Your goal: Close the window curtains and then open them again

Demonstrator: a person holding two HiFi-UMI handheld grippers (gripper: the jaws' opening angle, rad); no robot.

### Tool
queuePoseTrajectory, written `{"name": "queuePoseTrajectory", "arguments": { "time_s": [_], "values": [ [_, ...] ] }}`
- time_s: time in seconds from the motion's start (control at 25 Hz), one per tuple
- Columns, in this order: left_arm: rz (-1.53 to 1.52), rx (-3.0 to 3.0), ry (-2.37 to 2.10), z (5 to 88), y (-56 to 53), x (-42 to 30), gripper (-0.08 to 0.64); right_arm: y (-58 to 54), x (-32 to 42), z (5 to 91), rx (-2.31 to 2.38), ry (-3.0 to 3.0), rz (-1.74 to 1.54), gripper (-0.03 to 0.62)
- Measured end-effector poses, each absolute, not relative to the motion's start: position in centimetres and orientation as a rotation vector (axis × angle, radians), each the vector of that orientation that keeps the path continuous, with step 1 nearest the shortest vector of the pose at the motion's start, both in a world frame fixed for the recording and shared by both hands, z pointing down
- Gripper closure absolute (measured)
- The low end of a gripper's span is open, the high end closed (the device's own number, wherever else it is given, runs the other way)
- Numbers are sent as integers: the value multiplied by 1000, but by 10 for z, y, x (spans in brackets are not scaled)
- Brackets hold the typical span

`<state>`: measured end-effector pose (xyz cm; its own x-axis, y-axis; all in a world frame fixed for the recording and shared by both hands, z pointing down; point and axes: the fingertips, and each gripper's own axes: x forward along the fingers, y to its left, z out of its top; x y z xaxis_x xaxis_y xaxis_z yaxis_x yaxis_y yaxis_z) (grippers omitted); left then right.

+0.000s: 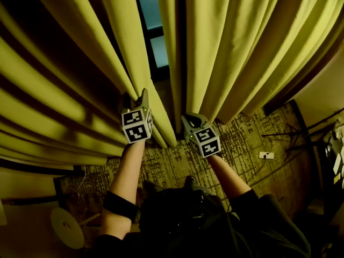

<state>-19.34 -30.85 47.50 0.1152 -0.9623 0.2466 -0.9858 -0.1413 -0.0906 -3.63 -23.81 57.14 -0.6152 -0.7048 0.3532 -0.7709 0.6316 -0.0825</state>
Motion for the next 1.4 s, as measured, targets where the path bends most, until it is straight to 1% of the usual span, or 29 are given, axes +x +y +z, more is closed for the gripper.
{"name": "queuePoseTrajectory", "arguments": {
  "time_s": [0.12, 0.16, 0.52, 1.12, 1.4],
  "values": [
    [351, 2250, -2014, 474, -305, -205, 509, -237, -43, 571, 1191, -2569, 329, 592],
    [337, 2247, -2013, 474, -303, -209, 552, -236, -46, 570, 1189, -2570, 329, 592],
    [270, 2263, -1960, 473, -289, -258, 555, -232, -87, 566, 1161, -2591, 330, 592],
    [123, 2189, -1997, 458, -258, -399, 557, -209, -194, 573, 1004, -2643, 338, 592],
    [-10, 2155, -2028, 445, -238, -462, 557, -199, -240, 574, 922, -2657, 315, 592]
  ]
}}
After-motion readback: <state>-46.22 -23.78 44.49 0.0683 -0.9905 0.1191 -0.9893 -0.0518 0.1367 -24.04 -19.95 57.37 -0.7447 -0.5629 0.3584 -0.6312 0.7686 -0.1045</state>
